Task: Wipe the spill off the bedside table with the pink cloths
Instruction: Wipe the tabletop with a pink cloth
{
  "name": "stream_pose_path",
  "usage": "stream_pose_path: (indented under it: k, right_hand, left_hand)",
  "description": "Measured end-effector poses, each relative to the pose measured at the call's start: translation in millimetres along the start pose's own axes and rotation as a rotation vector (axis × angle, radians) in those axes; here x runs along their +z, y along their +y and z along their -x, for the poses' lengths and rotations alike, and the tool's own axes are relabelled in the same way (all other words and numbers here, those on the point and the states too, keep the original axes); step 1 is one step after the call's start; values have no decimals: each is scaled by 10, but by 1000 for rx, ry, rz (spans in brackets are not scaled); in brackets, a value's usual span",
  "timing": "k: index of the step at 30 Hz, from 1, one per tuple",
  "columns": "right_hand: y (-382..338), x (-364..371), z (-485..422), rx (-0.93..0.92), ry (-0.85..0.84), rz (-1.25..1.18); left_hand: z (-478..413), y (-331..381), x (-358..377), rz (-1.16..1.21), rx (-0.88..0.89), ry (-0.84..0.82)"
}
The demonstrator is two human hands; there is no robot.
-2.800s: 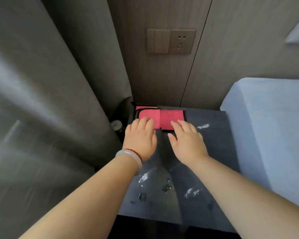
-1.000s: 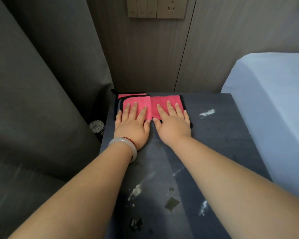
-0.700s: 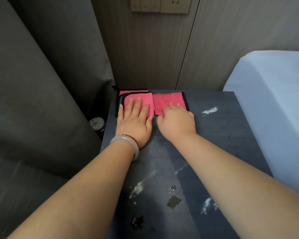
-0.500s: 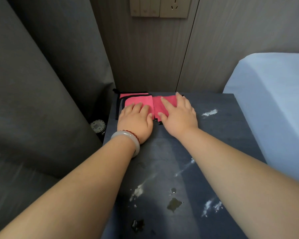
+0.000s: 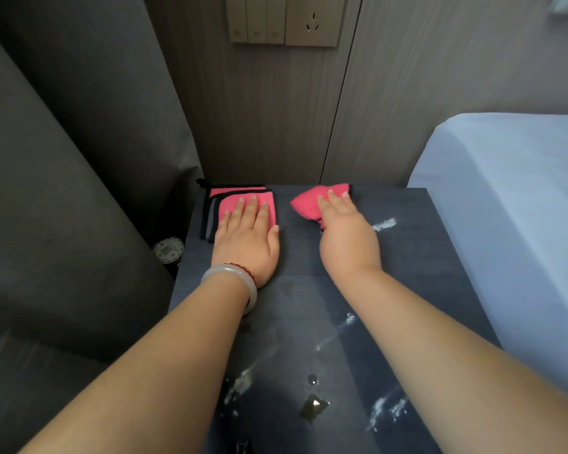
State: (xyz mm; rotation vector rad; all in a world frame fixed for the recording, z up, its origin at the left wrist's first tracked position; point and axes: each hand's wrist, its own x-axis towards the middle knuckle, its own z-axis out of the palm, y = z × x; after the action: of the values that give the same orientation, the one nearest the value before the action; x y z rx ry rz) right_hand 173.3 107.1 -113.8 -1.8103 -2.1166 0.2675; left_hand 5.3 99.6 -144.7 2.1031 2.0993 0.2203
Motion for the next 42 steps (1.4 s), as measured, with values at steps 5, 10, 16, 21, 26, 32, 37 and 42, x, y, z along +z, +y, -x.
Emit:
stream_pose_path:
  k: [5,10,16,21,26,32,37,42]
  right_hand:
    - [346,-139,80,96,40,52]
    - [114,136,31,63,-102,84]
    - [-260,353,-257,-8,-312,133]
    - [-18,268,-339,71,-337,203]
    - [47,154,-327,192,-310,219]
    - [-138,222,2,-45,-279,150]
    - [173,130,57,98,-210,159]
    - [426,-138,78,164,-18,173]
  left_hand:
    - [-10,15,-21,-38,4,-28]
    - [-15,4,-21,-19,6,-13]
    - [-22,2,-12,-12,10,-19]
    - [-20,3,-20,-25,10,-20]
    - [-30,22,-19,-35,2,-23]
    - [-19,36,-34,-50,-8,-36]
    - [-26,30,-33,-45,-11,-30]
    - [-34,24,-33,-42,-5,-35]
